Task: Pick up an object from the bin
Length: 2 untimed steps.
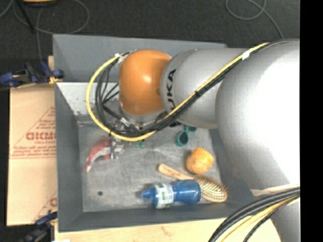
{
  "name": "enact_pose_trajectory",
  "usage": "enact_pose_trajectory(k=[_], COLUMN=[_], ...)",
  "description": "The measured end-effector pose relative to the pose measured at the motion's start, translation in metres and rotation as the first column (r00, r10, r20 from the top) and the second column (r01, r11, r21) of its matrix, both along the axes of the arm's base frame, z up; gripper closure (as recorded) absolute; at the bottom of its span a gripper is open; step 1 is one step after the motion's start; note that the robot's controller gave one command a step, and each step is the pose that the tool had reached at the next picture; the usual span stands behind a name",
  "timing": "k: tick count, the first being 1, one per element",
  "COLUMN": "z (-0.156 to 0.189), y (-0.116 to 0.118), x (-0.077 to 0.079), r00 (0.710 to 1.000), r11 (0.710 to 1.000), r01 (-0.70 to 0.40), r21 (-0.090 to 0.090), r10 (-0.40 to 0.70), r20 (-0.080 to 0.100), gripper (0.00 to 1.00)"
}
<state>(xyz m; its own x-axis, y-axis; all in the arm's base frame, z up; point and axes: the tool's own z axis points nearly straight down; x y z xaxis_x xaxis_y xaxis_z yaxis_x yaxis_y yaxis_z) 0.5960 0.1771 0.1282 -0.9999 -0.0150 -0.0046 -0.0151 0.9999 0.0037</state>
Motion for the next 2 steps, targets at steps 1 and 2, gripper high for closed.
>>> enact_pose_trajectory(k=[1,2], z=[0.009,0.019], y=[0.000,0.000], x=[0.000,0.000], r00=[1.000,1.000], r11=[1.000,1.000], r01=[0.000,0.000], r21=[0.000,-0.001], r10=[0.000,0.000], r20=[0.000,-0.004], gripper=[1.00,1.00])
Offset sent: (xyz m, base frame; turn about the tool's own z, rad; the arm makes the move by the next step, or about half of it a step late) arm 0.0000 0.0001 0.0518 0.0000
